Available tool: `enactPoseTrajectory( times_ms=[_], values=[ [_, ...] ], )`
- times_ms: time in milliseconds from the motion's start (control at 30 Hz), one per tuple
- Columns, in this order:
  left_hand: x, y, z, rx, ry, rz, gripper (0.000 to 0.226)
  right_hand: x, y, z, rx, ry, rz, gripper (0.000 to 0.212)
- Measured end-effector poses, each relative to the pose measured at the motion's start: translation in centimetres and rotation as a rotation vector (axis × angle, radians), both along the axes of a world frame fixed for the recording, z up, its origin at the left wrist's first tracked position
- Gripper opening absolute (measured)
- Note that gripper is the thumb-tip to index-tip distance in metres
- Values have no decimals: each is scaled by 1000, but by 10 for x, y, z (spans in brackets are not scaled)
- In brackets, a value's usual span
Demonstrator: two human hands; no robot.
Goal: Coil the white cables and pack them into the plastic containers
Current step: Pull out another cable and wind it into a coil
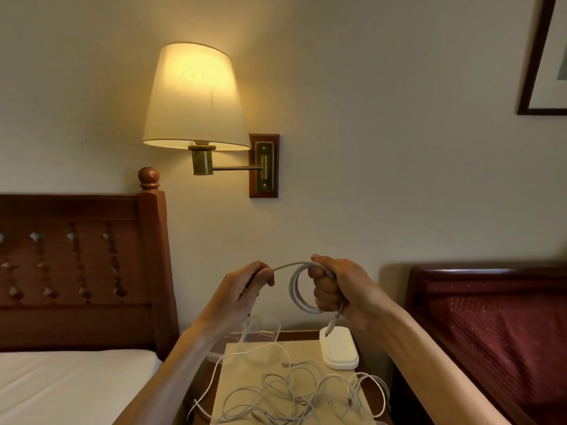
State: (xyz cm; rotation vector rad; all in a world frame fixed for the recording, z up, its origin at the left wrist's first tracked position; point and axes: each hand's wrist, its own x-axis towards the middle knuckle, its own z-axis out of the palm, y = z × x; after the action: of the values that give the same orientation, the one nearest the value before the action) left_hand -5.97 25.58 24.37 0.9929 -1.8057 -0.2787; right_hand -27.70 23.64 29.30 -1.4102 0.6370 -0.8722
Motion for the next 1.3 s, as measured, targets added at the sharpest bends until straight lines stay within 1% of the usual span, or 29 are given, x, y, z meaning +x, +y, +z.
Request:
enactPoseTrajectory(
  times_ms=[133, 200, 267, 300, 400, 433, 533, 667, 733, 800, 833, 867, 900, 967, 1000, 1067, 1133, 1167, 1200, 1300],
  values=[
    [3, 2, -19, 193, 47, -36, 18, 5, -4, -1, 174, -131, 2, 51],
    [2, 1, -22, 226, 44, -11, 18, 6, -4, -3, 218, -166, 4, 51],
    [-1, 1, -16, 224, 108, 46, 17, 7, -4, -5, 249, -204, 11, 50],
    [-4, 1, -9, 229, 203, 64, 17, 9, -3, -6, 270, -228, 14, 50],
    [-17, 2, 11, 287, 624, 54, 16, 16, 1, -9, 295, -261, 13, 48],
    [-21, 2, 15, 314, 713, 42, 15, 18, 3, -10, 292, -263, 7, 47],
    [-29, 3, 20, 444, 862, -61, 16, 22, 5, -8, 281, -275, -12, 46],
    [-35, 9, 18, 693, 1017, -293, 25, 25, 7, -5, 211, -219, -41, 45],
    [-38, 12, 14, 727, 1026, -405, 24, 27, 6, -3, 136, -161, -83, 45],
    [-42, 16, 13, 714, 1023, -446, 23, 28, 2, -1, 85, -124, -130, 46],
    [-45, 19, 14, 690, 1001, -413, 30, 29, 0, 0, 63, -112, -144, 46],
    [-49, 20, 15, 632, 936, -344, 34, 30, -2, 1, 43, -101, -152, 46],
    [-53, 21, 16, 550, 827, -240, 31, 31, -3, 3, 28, -89, -158, 45],
    [-60, 23, 17, 371, 548, 29, 19, 34, -6, 4, 4, -53, -180, 44],
    [-62, 24, 16, 306, 413, 144, 16, 36, -7, 5, -10, -35, -195, 43],
    [-63, 25, 13, 245, 148, 309, 18, 40, -10, 6, -27, -26, -212, 42],
    [-65, 29, 6, 196, -138, 504, 28, 40, -14, 11, -27, -44, -237, 41],
    [-67, 31, 0, 167, -195, 566, 33, 39, -17, 16, -32, -56, -254, 41],
    [-71, 35, -6, 141, -197, 584, 37, 37, -21, 21, -37, -68, -266, 41],
    [-84, 46, -22, 156, -137, 528, 42, 37, -28, 34, -70, -42, -256, 42]
  ],
)
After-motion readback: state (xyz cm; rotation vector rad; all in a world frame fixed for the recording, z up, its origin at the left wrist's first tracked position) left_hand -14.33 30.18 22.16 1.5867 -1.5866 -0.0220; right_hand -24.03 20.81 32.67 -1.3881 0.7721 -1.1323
